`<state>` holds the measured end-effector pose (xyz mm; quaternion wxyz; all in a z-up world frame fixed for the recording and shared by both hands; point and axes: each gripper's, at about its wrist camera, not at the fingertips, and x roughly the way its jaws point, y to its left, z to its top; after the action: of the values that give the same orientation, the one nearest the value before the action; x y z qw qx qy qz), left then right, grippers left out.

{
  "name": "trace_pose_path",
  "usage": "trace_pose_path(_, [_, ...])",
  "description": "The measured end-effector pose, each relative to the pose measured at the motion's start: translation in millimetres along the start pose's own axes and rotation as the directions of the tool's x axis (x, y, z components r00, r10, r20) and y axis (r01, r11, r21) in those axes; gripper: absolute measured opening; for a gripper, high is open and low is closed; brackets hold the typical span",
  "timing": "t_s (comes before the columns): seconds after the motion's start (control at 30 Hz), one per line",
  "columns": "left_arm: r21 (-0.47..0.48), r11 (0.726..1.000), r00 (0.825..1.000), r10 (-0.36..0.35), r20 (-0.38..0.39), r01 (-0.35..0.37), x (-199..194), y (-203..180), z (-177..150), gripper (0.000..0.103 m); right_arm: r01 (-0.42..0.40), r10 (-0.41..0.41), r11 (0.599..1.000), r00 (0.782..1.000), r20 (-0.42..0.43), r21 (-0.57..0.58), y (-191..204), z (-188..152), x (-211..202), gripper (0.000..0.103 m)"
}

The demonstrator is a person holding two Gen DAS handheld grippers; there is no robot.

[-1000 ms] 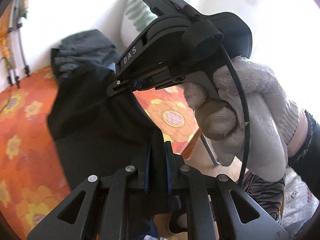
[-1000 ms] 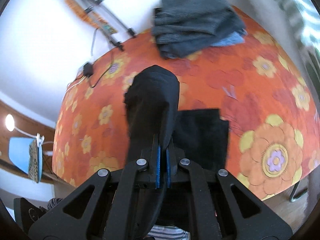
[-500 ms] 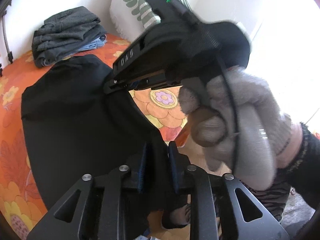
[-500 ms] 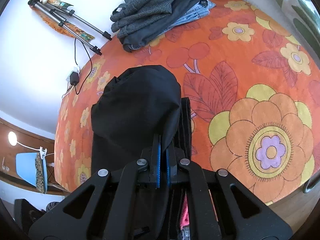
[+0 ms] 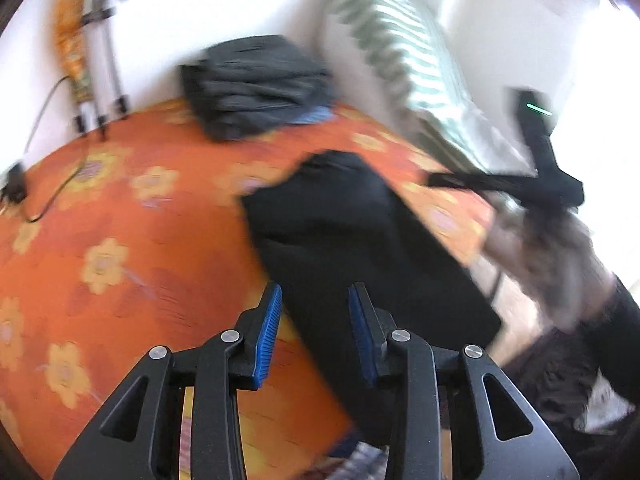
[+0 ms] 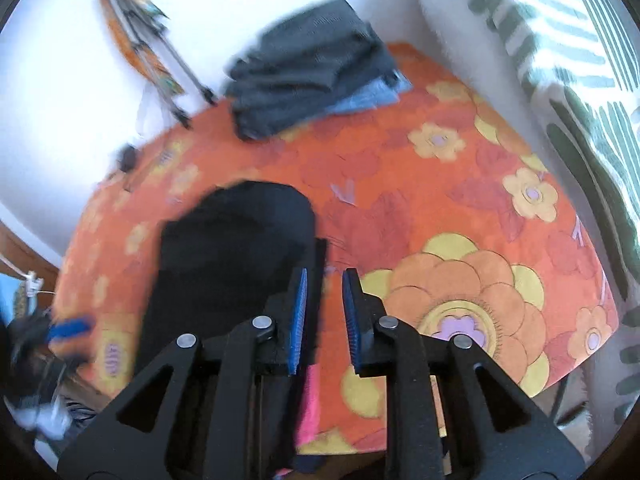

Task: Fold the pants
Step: 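Lay the folded trousers flat on the bed and open both tools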

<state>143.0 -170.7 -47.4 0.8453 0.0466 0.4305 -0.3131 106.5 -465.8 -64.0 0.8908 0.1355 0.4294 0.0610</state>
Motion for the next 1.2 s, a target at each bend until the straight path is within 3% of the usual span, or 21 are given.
trace_pose_path(0.1, [-0.034,0.999,1.000,0.019,0.007,-0.019,16.5,23.0,12.3,0.033,-0.098,0.098,0.993,0.995,-0.006,-0.058,27.0,-11.5,-13.1,0.019])
trace_pose_path(0.27, [0.026,0.999,0.999,0.033,-0.023,-0.032,48.4,23.3,26.5,0.031,-0.121,0.111,0.981,0.991,-0.073,-0.148,61.2,-41.2,2.0,0.019])
trace_pose_path(0.37, [-0.014,1.000,0.999,-0.010,-0.053,0.009,60.4,31.3,34.8,0.031,-0.129,0.109,0.979,0.986,-0.128,-0.160,65.3,-55.6,16.1,0.019])
trace_pose_path(0.47, [-0.030,0.999,0.997,-0.025,-0.071,0.023,74.8,40.4,44.7,0.031,-0.160,0.139,0.970,0.983,-0.117,-0.186,76.9,-62.8,15.1,0.019])
trace_pose_path(0.53, [-0.030,0.999,0.996,-0.041,-0.083,0.039,82.8,44.1,49.8,0.027,-0.218,0.198,0.954,0.974,-0.111,-0.206,89.4,-67.1,13.8,0.019])
trace_pose_path(0.67, [-0.029,0.998,0.992,-0.066,-0.109,0.064,95.9,51.6,57.3,0.022,-0.256,0.233,0.914,0.966,-0.110,-0.315,125.6,-78.8,22.4,0.019])
trace_pose_path(1.03, [0.020,0.996,0.988,-0.082,-0.131,0.086,123.0,57.3,63.4,0.009,-0.171,0.076,0.847,0.976,-0.203,-0.503,159.9,-114.1,58.6,0.019])
trace_pose_path(1.2, [0.034,0.998,0.991,-0.048,-0.129,0.053,128.8,53.3,67.1,0.009,-0.162,0.067,0.854,0.977,-0.204,-0.494,163.2,-112.8,55.5,0.019])
